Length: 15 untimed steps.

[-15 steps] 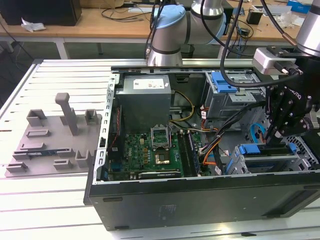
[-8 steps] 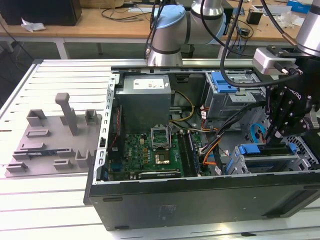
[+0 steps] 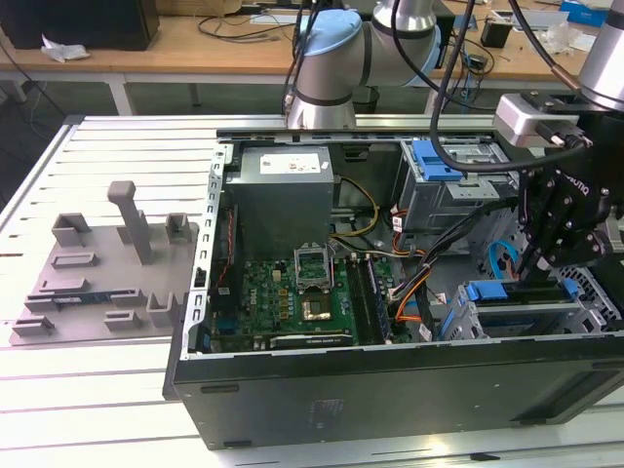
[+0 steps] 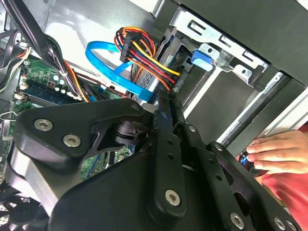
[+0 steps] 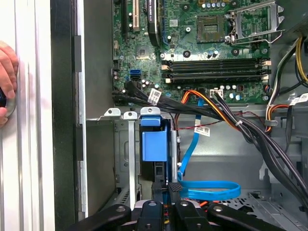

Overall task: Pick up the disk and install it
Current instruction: 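Insert the second disk wire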

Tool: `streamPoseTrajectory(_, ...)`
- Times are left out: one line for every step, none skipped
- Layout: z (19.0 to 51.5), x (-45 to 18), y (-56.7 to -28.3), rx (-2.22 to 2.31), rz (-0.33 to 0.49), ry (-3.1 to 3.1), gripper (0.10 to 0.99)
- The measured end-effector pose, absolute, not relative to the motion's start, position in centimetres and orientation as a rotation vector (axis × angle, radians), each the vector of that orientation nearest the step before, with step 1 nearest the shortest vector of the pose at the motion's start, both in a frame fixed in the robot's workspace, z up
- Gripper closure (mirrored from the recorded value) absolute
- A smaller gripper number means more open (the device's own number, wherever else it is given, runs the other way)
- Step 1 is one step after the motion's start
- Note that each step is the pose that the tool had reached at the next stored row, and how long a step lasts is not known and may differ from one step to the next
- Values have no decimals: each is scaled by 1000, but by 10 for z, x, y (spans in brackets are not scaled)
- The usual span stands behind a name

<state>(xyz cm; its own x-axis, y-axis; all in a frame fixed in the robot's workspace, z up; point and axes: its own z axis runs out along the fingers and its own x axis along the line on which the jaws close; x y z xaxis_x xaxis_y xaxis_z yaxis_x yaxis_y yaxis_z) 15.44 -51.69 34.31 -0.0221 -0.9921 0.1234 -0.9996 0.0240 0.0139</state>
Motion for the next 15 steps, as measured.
streamPoseTrajectory(343, 154, -517, 2125, 117, -2175, 925)
streamPoseTrajectory(343, 154, -517, 2125, 117, -2175, 925)
streamPoseTrajectory(343, 154, -517, 2125, 117, -2175, 925)
streamPoseTrajectory(343, 154, -517, 2125, 117, -2175, 925)
streamPoseTrajectory(343, 154, -517, 2125, 117, -2175, 925)
streamPoseTrajectory(343, 154, -517, 2125, 116, -2175, 925)
streamPoseTrajectory(343, 154, -516, 2125, 117, -2175, 925)
streamPoseTrajectory(343, 154, -516, 2125, 117, -2175, 925)
streamPoseTrajectory(343, 154, -516, 2125, 117, -2175, 925)
streamPoseTrajectory(343, 154, -515, 2125, 117, -2175, 925)
streamPoseTrajectory(343, 154, -515, 2125, 117, -2175, 925)
streamPoseTrajectory(343, 154, -515, 2125, 117, -2175, 925)
streamPoseTrajectory(343, 154, -515, 2125, 117, -2175, 925)
streamPoseTrajectory(343, 154, -515, 2125, 117, -2175, 925)
streamPoseTrajectory(343, 154, -515, 2125, 117, -2175, 925)
